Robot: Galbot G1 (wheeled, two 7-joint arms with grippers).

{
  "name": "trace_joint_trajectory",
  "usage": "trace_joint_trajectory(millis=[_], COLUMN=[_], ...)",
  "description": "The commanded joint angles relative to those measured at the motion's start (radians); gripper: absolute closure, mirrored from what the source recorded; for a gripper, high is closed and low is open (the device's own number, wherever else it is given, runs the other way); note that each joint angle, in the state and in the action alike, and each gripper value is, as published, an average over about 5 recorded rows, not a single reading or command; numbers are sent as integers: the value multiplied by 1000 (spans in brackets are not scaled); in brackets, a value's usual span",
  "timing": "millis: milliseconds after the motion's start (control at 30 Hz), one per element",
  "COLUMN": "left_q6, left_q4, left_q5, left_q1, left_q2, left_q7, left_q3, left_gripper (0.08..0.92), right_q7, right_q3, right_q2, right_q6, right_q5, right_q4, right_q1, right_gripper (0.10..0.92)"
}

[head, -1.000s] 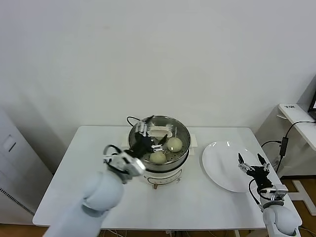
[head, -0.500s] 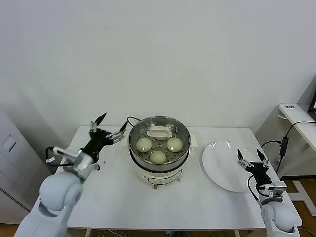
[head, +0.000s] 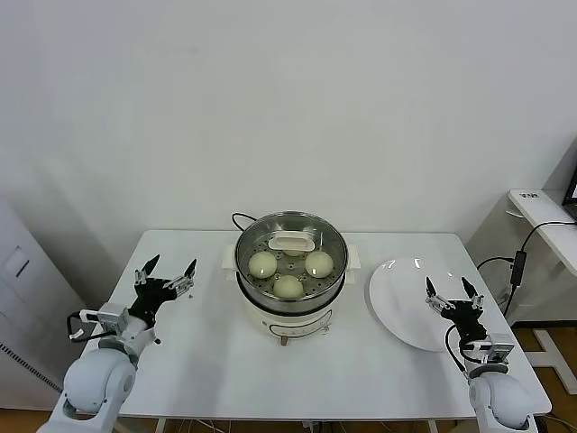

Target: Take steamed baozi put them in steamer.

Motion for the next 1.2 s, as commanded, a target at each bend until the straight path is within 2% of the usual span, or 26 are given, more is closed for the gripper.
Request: trace_joint_trajectory(millis=[33,333,500,1200], left_q6=[-57,-67,-63,-52], left_q4=[191,188,174,141], left_q5=[46,67,60,49], left_q1=[40,48,51,54], left_q2=[-42,-73,-76,-87], left_q7=[-15,-17,-14,-2], left_q3=[-28,-27,-29,-26], left_gripper=[177,177,177,177], right_q7=[13,15,3,11], right_q3=[5,2,12,7], right_q2=[17,25,25,33], right_q6=[-10,-23,-26,-35], right_q5=[-20,-25,-67,-66], right_q4=[9,14,18,-1], right_q1=[-12,-21,-26,-23], right_gripper=[203,203,203,203])
